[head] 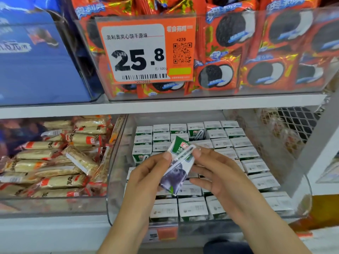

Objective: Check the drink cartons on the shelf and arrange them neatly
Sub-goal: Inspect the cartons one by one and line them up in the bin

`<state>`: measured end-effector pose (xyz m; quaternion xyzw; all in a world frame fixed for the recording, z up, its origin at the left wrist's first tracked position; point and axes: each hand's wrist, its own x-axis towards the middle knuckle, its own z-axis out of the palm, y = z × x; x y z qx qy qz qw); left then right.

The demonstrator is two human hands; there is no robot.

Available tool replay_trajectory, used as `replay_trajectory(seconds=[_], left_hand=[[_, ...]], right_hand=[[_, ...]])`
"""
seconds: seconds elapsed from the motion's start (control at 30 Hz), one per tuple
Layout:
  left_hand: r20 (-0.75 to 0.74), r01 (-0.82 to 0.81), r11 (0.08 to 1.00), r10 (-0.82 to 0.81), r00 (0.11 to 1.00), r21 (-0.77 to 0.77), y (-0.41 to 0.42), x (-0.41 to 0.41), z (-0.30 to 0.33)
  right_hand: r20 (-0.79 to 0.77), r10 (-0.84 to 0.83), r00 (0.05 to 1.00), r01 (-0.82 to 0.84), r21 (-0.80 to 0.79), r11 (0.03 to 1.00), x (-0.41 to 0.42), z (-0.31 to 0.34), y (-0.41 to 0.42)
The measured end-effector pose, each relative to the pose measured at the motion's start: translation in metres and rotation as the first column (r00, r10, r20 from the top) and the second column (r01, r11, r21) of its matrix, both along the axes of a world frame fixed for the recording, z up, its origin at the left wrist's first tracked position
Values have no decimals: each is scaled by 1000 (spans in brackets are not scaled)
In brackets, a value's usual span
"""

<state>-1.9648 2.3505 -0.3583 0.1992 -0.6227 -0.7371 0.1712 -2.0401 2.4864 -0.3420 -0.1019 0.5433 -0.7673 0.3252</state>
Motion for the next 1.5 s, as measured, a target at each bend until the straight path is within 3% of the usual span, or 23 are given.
replay_trajectory(seconds=[0.37, 0.6, 0.8, 1.0, 1.27, 1.4, 1.5], left_hand=[[-55, 68, 997, -70, 996, -32, 0, 4, 3], [-24, 71, 966, -79, 997, -247, -1, 4, -4], [-21, -19, 820, 8, 1000, -571, 8, 3, -11], [-91, -90, 774, 42, 995, -627, 10, 3, -13], [-73, -98, 670, 65, 995, -736, 12, 5, -11], [-96, -103, 767, 54, 994, -634, 9, 5, -9], [-98, -46, 912, 6, 995, -408, 7, 5, -3]], right_hand=[[-7, -33, 999, 33, -1, 999, 3, -2, -2], [-57, -129, 990, 132, 53, 990, 4, -4, -4], [-100, -150, 984, 158, 76, 985, 8, -4, -9], [-129, -165, 978, 175, 75, 982, 9, 0, -9], [-176, -194, 965, 209, 74, 975, 11, 0, -11], [-172, -170, 970, 179, 44, 983, 10, 0, -10], [-147, -149, 978, 152, 10, 988, 7, 1, -9]])
